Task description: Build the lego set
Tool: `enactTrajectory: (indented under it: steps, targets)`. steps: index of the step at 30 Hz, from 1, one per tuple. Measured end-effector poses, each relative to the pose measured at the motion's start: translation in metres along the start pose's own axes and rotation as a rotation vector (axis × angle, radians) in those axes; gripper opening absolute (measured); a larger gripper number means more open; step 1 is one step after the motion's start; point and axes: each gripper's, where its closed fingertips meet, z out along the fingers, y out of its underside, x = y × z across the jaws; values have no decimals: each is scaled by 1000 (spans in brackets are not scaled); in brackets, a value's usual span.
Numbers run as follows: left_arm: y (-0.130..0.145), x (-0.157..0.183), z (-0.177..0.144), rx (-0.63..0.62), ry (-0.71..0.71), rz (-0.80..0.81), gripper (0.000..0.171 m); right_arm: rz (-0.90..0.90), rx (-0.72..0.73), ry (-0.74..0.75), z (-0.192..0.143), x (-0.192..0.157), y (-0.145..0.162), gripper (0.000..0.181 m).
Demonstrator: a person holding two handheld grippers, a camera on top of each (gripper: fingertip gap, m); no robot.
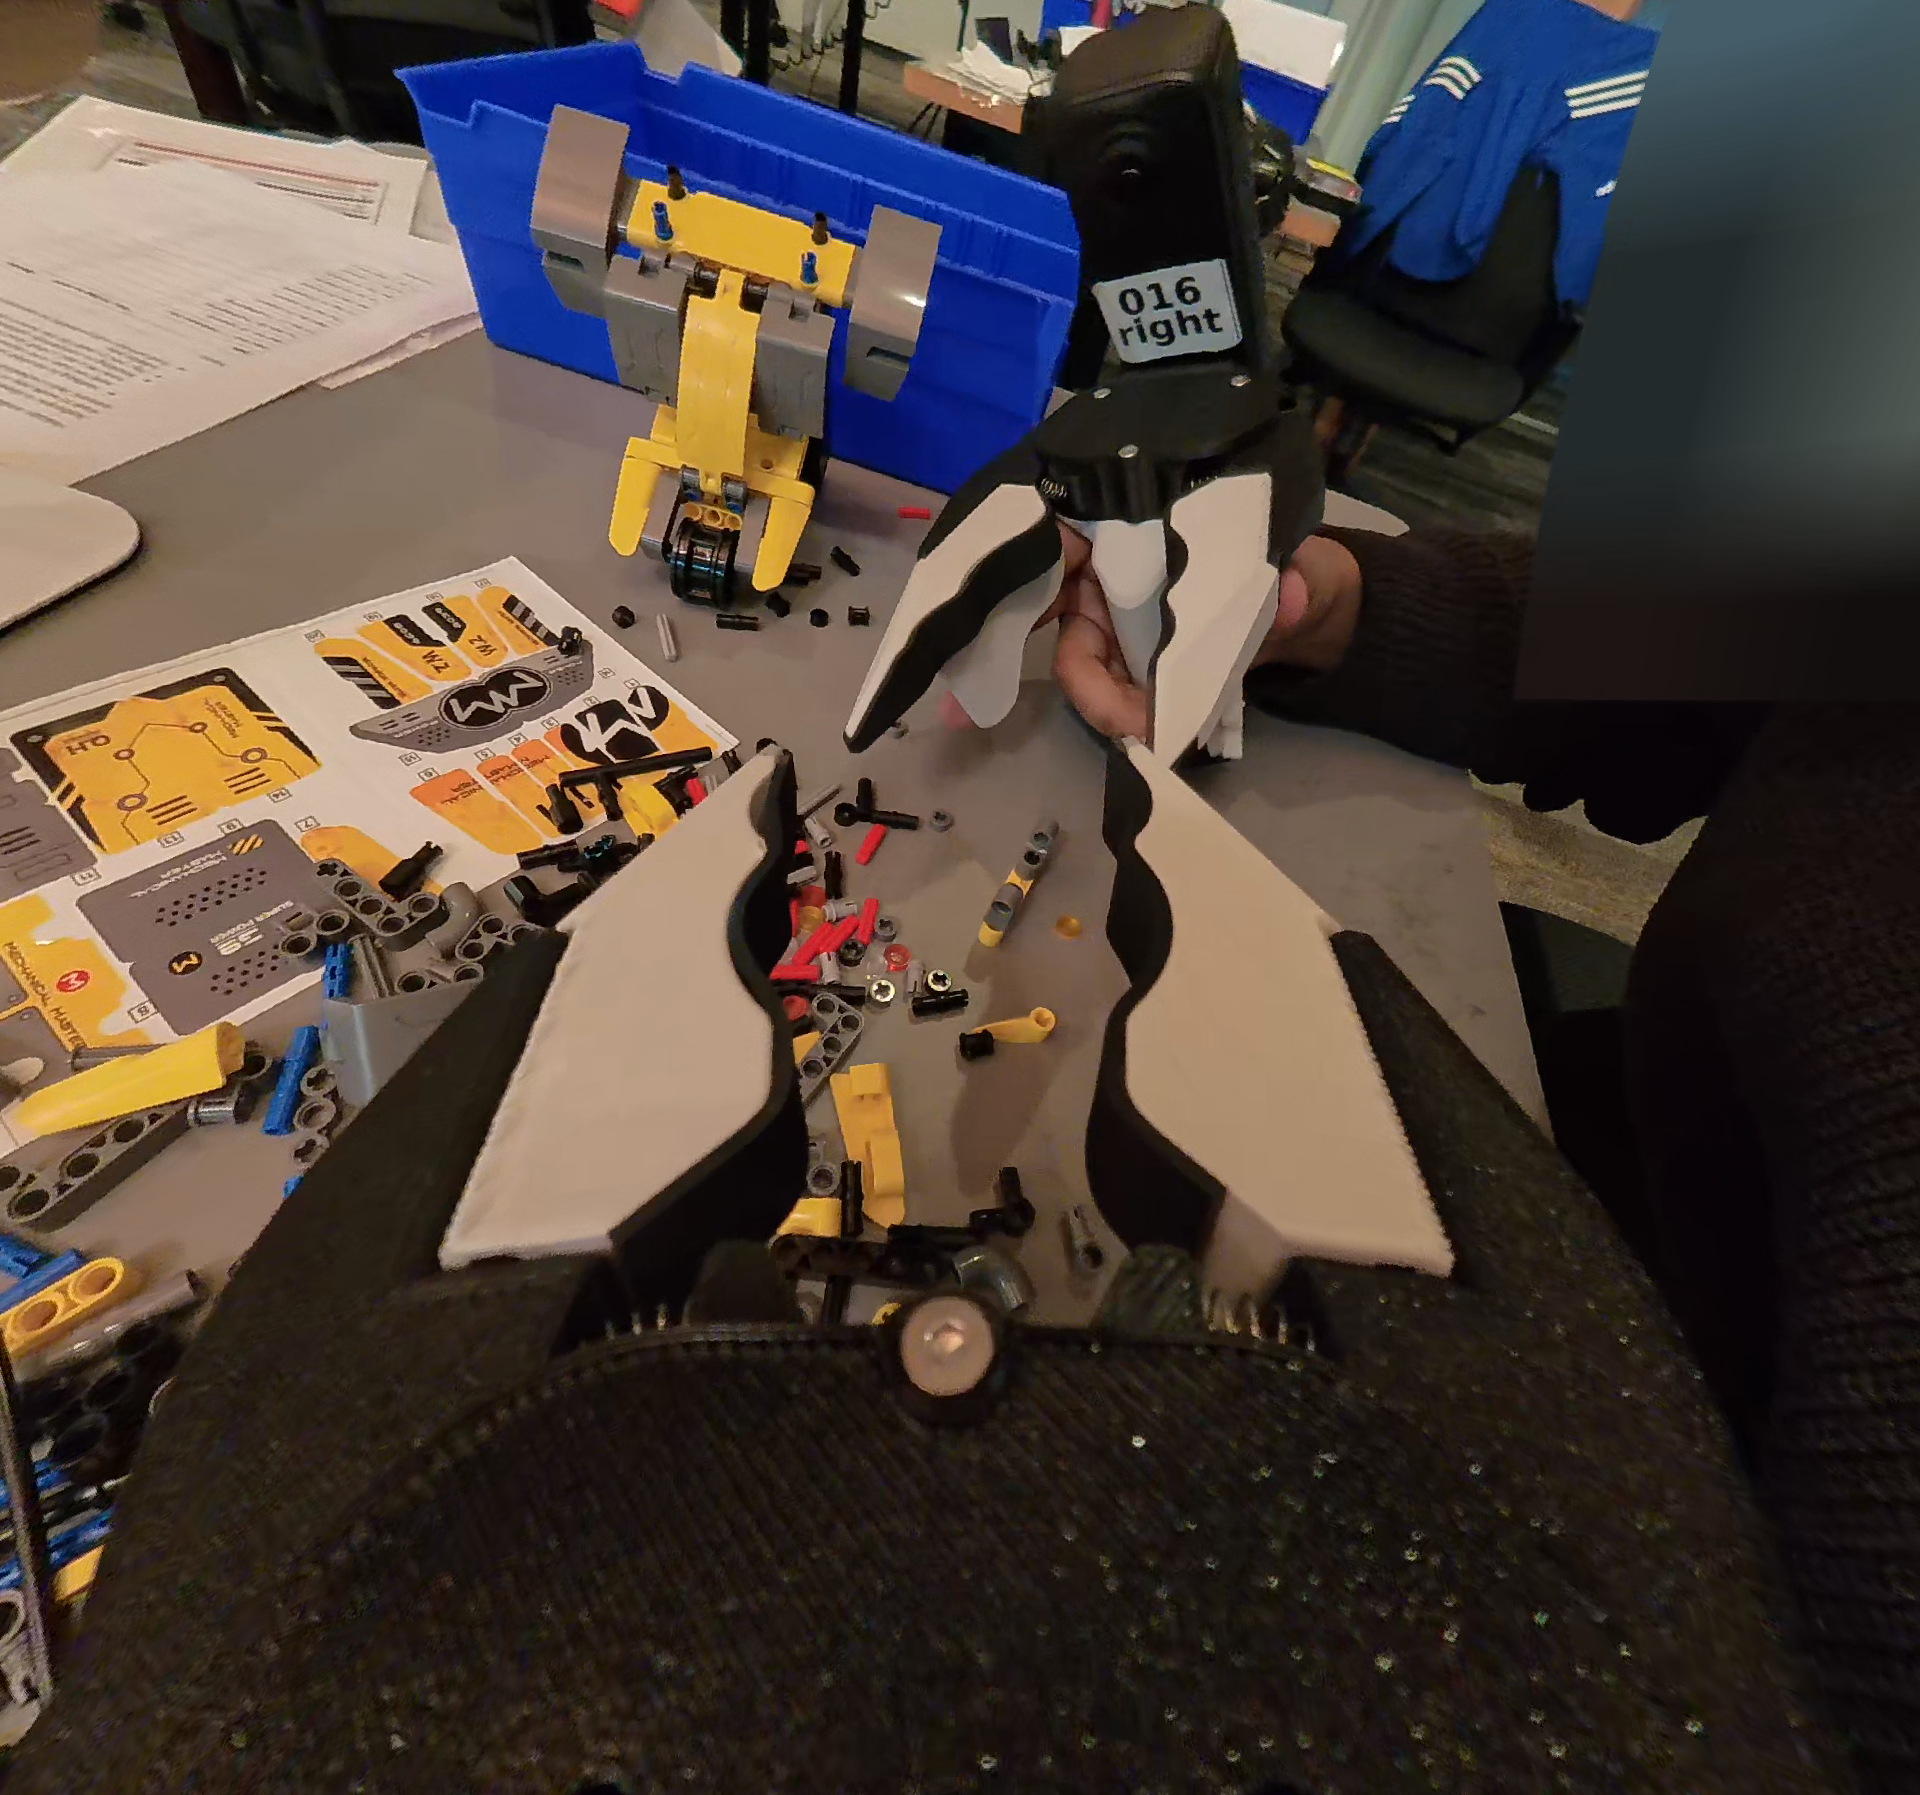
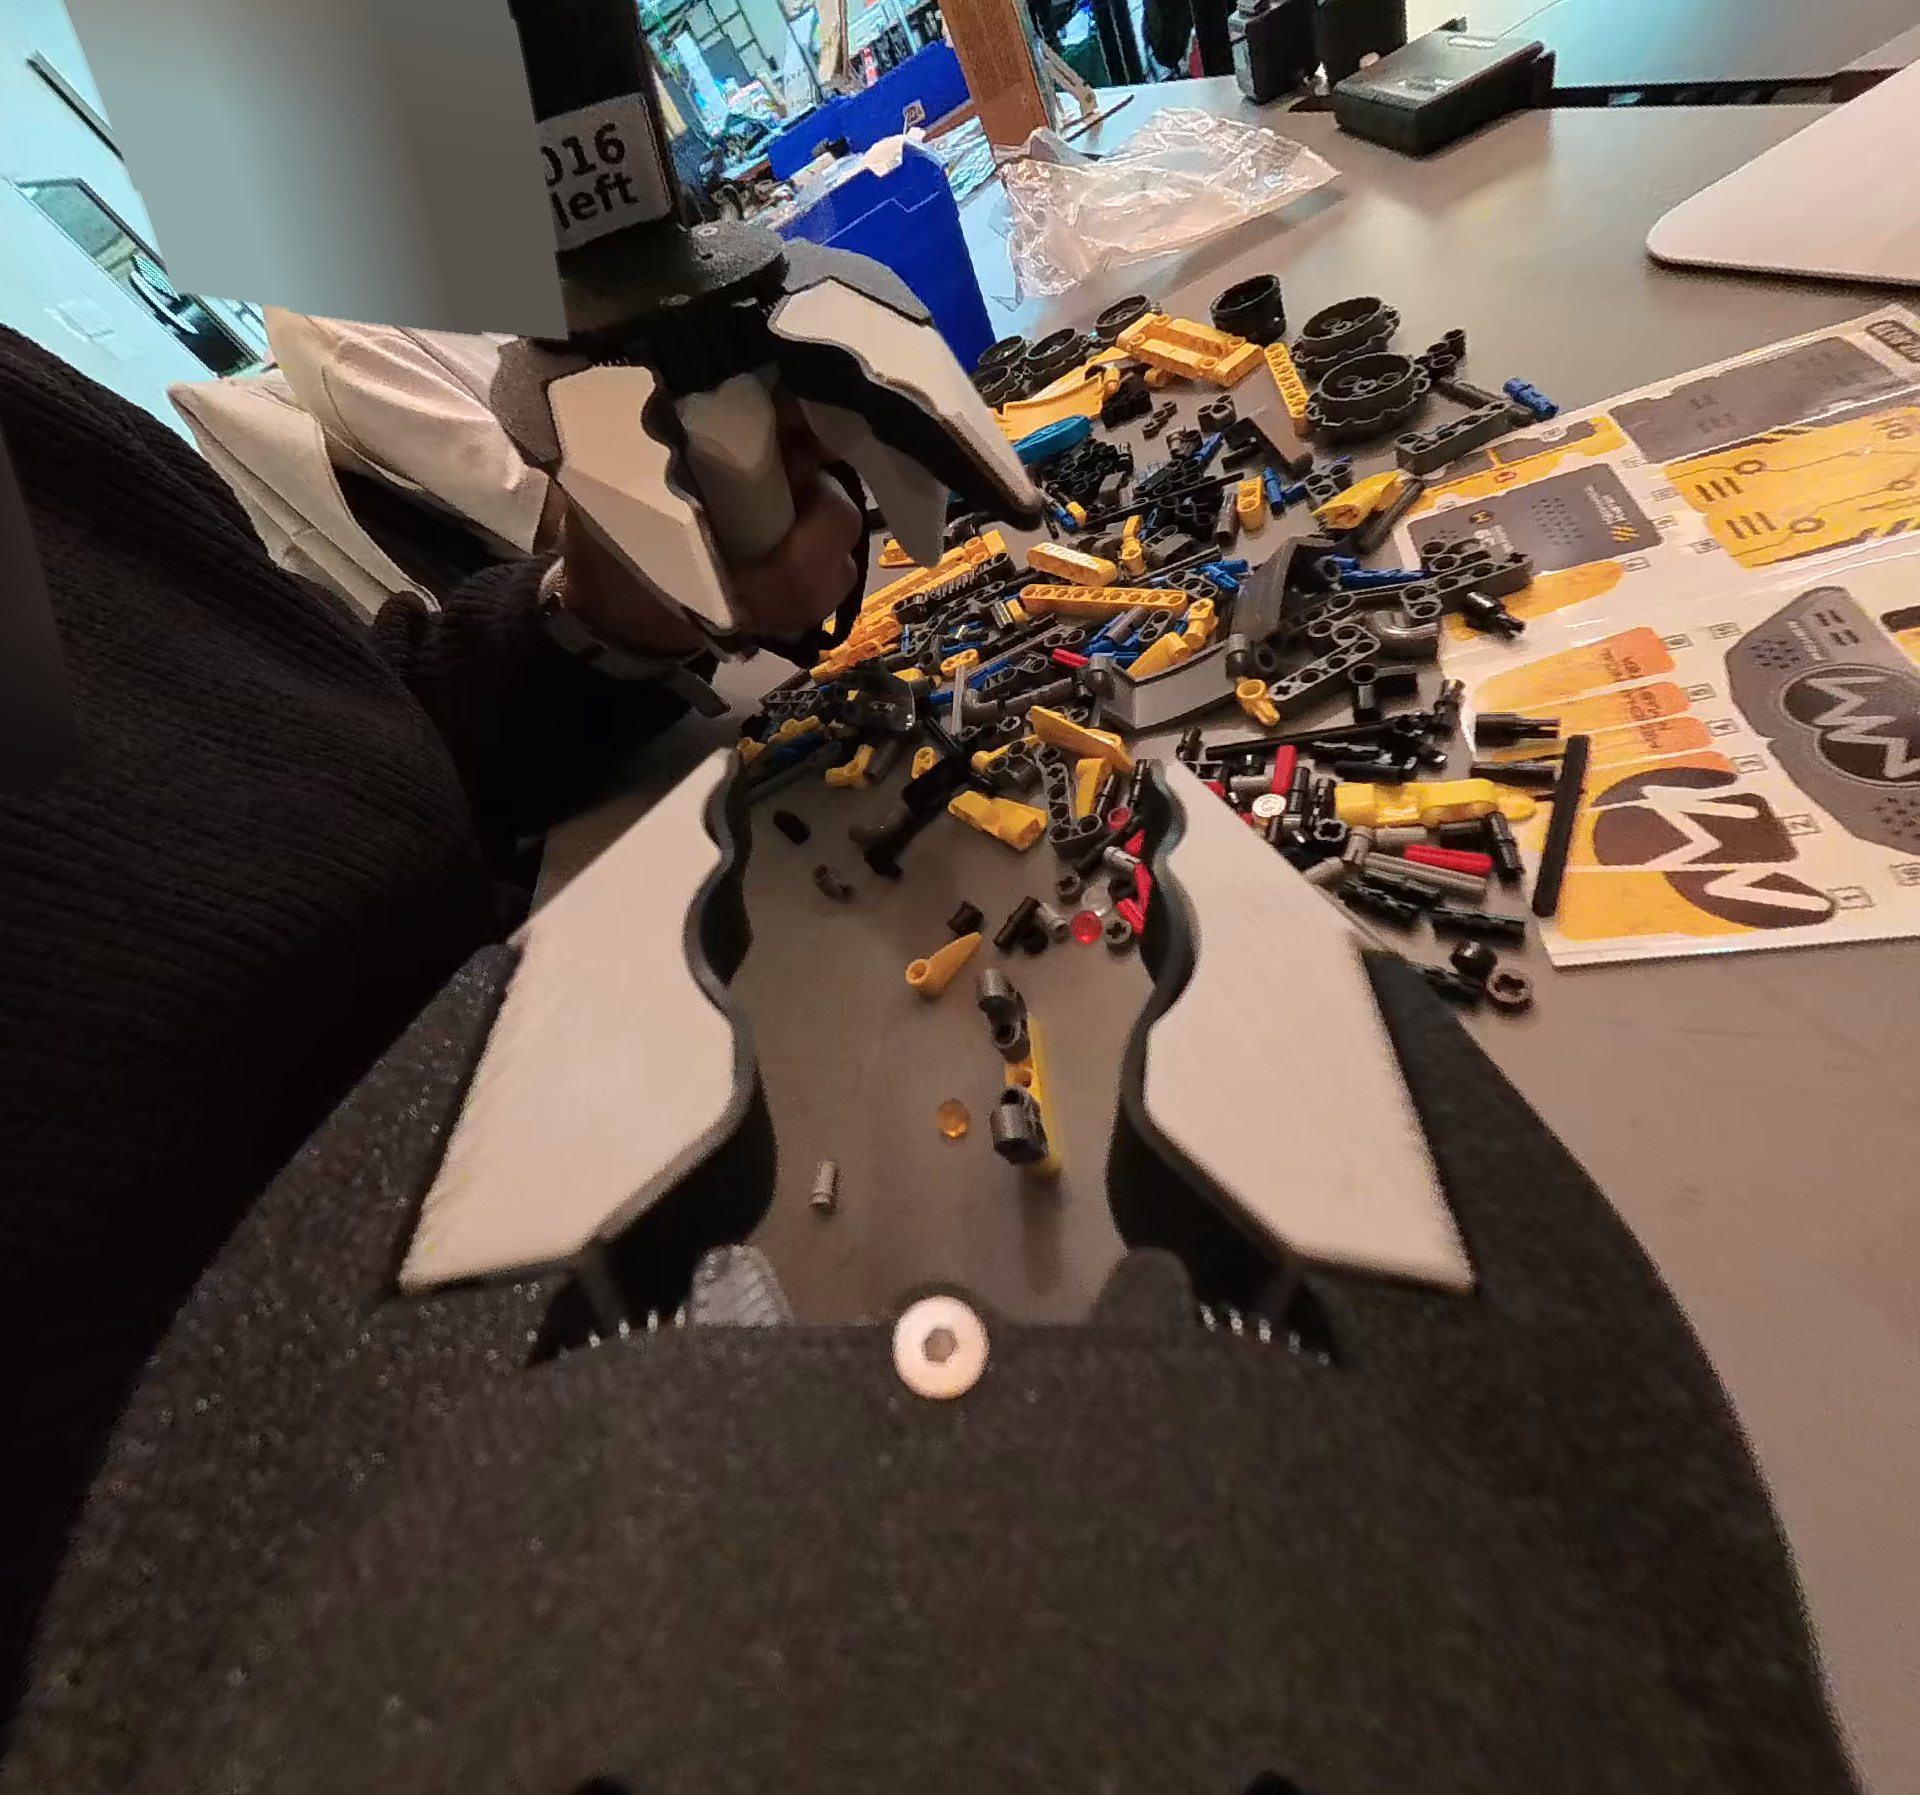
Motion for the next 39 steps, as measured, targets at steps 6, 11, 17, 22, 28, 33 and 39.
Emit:
enactTrajectory:
  steps: [6, 11, 17, 22, 28, 33, 39]
  targets:
    - [1, 0, 1, -12, -7, 8, 58, -7, -35, 8, 2, 0, 5, 75]
    - [3, -1, 2, -21, -11, 1, 58, -7, -39, 17, 2, 1, 6, 75]
    - [6, -2, 4, -32, -12, -8, 58, 4, -35, 22, 2, 2, 6, 75]
    - [8, -4, 4, -37, -15, -20, 58, 13, -32, 24, 2, 4, 5, 75]
    - [8, -5, 4, -36, -19, -22, 58, 1, -33, 31, 2, 3, 5, 75]
    - [9, -4, 5, -42, -18, -22, 58, -9, -43, 46, 3, 4, 7, 74]
    - [10, -5, 6, -45, -19, -26, 58, -10, -46, 56, 2, 6, 7, 74]
